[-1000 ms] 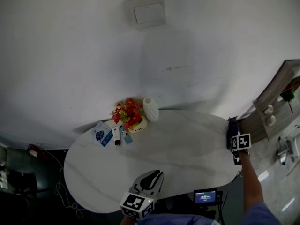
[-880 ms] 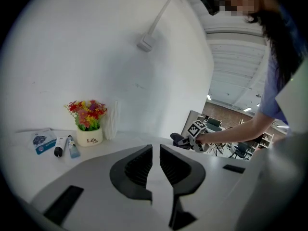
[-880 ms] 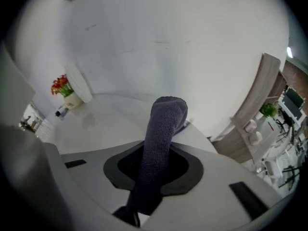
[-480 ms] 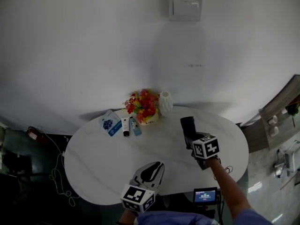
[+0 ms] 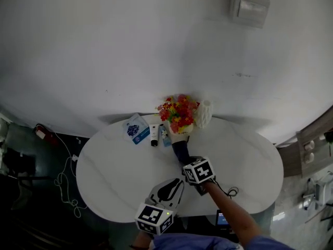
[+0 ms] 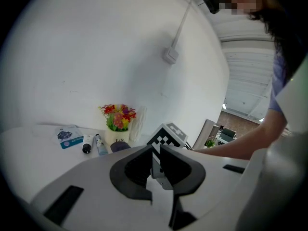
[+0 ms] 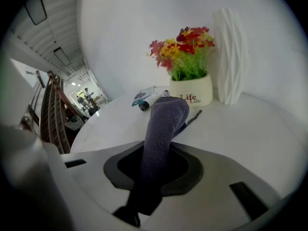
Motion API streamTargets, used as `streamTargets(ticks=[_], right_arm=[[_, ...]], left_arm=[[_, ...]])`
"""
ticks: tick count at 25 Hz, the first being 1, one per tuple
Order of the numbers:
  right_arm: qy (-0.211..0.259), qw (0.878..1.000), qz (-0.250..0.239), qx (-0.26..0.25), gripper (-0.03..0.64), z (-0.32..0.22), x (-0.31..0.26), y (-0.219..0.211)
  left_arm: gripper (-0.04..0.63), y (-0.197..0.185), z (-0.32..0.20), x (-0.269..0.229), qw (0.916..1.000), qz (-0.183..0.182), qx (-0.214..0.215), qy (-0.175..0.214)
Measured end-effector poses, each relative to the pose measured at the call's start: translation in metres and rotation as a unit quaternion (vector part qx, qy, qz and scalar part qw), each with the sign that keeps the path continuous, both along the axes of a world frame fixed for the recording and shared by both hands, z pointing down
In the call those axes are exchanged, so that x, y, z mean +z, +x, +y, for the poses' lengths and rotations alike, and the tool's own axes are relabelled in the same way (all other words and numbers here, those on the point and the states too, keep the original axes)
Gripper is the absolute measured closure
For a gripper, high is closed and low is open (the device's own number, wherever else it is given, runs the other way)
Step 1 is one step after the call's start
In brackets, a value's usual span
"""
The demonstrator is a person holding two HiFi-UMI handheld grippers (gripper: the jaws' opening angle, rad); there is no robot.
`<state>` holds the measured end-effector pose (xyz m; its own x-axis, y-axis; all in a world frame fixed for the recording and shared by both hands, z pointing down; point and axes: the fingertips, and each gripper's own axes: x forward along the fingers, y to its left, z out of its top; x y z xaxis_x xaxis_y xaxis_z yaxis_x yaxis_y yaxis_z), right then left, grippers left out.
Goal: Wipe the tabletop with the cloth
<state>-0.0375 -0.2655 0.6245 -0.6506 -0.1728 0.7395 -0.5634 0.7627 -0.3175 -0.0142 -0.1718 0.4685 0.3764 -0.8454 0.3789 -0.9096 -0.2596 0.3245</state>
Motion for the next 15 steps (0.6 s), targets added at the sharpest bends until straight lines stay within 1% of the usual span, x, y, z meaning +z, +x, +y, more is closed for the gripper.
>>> streamTargets(ticks=[3, 8, 11, 15], right_arm=[[-0.004, 1.000, 0.017, 0.007, 0.534, 0.002, 0.012, 0.006], [-0.012, 0.999, 0.026, 0.041, 0.534, -0.010, 0.019, 0.040], [-0.014, 0.997, 0.026, 0.072, 0.534, -0.018, 0.019, 0.070], [-0.009, 0.993, 0.042, 0.108, 0.534, -0.028, 0.022, 0.123]], left_arm=[[0.537, 0.001, 0.000, 0.004, 1.0000, 0.000, 0.007, -0.005], [0.537, 0.019, -0.006, 0.005, 0.9993, 0.003, 0.036, -0.006], [0.537, 0.036, -0.010, 0.006, 0.9982, 0.005, 0.060, -0.008], [0.537, 0.063, -0.015, 0.005, 0.9957, 0.009, 0.092, -0.005]])
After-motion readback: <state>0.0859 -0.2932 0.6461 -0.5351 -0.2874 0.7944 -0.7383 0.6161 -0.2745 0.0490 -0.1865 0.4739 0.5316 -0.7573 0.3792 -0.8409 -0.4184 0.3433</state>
